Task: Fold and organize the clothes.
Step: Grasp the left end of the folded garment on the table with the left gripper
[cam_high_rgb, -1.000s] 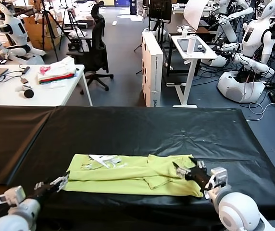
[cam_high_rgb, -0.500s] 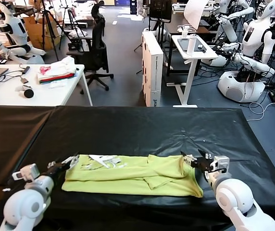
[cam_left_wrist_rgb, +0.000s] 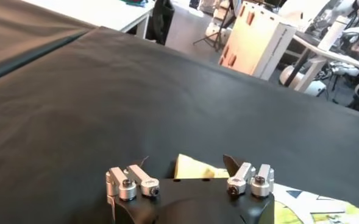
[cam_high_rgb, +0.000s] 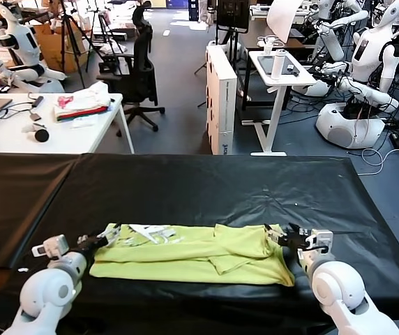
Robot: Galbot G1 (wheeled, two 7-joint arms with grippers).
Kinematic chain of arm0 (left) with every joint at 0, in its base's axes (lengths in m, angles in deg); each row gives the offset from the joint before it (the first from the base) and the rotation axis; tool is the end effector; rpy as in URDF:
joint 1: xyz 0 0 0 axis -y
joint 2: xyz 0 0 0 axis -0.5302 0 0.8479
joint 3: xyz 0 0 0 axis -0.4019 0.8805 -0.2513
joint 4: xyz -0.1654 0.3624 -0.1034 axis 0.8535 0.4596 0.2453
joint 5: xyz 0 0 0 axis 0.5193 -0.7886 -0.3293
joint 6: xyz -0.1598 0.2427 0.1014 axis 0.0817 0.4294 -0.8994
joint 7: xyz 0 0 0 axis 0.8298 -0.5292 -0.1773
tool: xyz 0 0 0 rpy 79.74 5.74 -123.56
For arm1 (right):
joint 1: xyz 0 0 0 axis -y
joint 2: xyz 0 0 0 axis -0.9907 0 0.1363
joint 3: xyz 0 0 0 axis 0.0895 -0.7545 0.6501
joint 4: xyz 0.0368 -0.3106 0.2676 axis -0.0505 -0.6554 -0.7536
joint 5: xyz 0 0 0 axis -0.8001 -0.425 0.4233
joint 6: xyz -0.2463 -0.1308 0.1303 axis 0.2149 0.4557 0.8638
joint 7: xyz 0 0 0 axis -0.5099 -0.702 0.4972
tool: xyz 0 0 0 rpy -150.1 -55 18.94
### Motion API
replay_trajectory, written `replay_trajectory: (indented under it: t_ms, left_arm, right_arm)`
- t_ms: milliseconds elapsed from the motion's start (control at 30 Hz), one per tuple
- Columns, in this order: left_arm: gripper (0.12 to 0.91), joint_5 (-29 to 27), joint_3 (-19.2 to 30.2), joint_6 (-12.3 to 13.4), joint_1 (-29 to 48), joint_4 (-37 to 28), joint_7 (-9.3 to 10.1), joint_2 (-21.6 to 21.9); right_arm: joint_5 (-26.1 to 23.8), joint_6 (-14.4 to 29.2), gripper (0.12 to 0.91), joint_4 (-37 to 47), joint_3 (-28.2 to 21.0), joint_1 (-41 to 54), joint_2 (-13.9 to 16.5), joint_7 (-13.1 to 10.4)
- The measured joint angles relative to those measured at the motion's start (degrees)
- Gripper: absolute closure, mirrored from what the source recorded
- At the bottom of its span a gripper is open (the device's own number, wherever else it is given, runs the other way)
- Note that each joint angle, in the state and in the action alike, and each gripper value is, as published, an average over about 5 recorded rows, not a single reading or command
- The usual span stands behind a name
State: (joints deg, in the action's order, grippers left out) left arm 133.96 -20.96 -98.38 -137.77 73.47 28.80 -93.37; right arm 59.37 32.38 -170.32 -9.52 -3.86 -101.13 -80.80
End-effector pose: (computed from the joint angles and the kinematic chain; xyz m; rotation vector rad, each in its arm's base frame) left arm 0.2057 0.1640 -0.3393 0.0453 -2.5685 0.3851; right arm 0.2224 -0.1198 -0.3251 0.1366 -2.5707 -0.1464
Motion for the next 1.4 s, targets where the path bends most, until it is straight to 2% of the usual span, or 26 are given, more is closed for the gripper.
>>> replay_trajectory:
  t_ms: [67,167,400,433,533,700,867,933,1033,1100,1133,1200,1267,1300,1367,1400]
  left_arm:
    - [0.159,0.0,0.0,0.1,0.0,-0.1,0.01,0.0]
    - [0.28,0.0,0.1,0.2,-0.1,-0.1,-0.05,0.0]
    - [0.708,0.0,0.3,0.2,-0.7,0.3,-0.96,-0.1]
    - [0.755,0.0,0.3,0.2,-0.8,0.4,-1.09,-0.1]
    - [0.838,0.0,0.2,0.2,-1.0,0.5,-1.31,-0.2]
    - [0.864,0.0,-0.2,0.6,-1.2,0.5,-1.35,-0.2]
    - [0.874,0.0,-1.0,1.3,-1.0,0.0,-1.4,-0.2]
    - [0.876,0.0,-1.1,1.9,-1.0,-0.2,-1.52,-0.1]
    - [0.854,-0.1,-1.2,3.1,-1.3,0.1,-1.76,-0.2]
    - [0.775,-0.5,-1.2,4.0,-1.6,0.5,-1.98,-0.2]
    - [0.726,-0.7,-1.2,4.5,-1.7,0.7,-2.13,-0.2]
    - [0.594,-1.4,-1.3,5.6,-2.1,1.2,-2.39,-0.2]
    - [0.48,-1.8,-1.5,6.4,-2.5,1.4,-2.5,0.0]
    - [0.404,-1.8,-1.7,6.7,-2.6,1.4,-2.47,0.0]
    - [0.293,-0.9,-2.2,6.6,-3.0,1.6,-2.38,0.4]
    - [0.239,0.0,-2.5,6.3,-3.3,1.8,-2.41,0.7]
  right_arm:
    - [-0.1,0.0,0.257,0.2,0.0,0.0,-0.1,0.1]
    - [-0.3,0.1,0.394,0.4,0.0,0.1,-0.3,0.1]
    - [-0.8,0.5,0.803,0.6,0.0,0.1,-0.6,0.2]
    - [-0.9,0.8,0.841,0.7,0.0,0.0,-0.6,0.2]
    - [-1.2,1.6,0.882,0.7,0.3,0.0,-0.7,0.1]
    - [-1.2,2.5,0.886,0.8,1.0,-0.1,-1.0,-0.2]
    - [-1.4,3.4,0.886,1.1,1.3,-0.3,-1.5,0.6]
    - [-2.1,4.3,0.886,1.1,1.3,-0.6,-1.4,2.0]
    - [-3.4,6.9,0.835,0.8,1.4,-1.2,-1.0,5.1]
    - [-4.0,9.0,0.777,0.6,1.5,-1.6,-0.6,6.9]
    - [-4.4,10.3,0.72,0.4,1.6,-1.9,-0.5,7.7]
    - [-5.6,13.2,0.625,0.1,1.9,-2.5,-0.1,9.4]
    - [-7.3,17.0,0.474,-0.3,2.1,-3.3,0.4,11.3]
    - [-8.3,19.2,0.436,-0.5,2.3,-3.8,0.8,12.3]
    - [-10.3,23.8,0.28,-0.9,2.7,-5.1,1.5,14.5]
    - [-11.2,26.3,0.235,-1.2,3.0,-6.0,2.0,15.7]
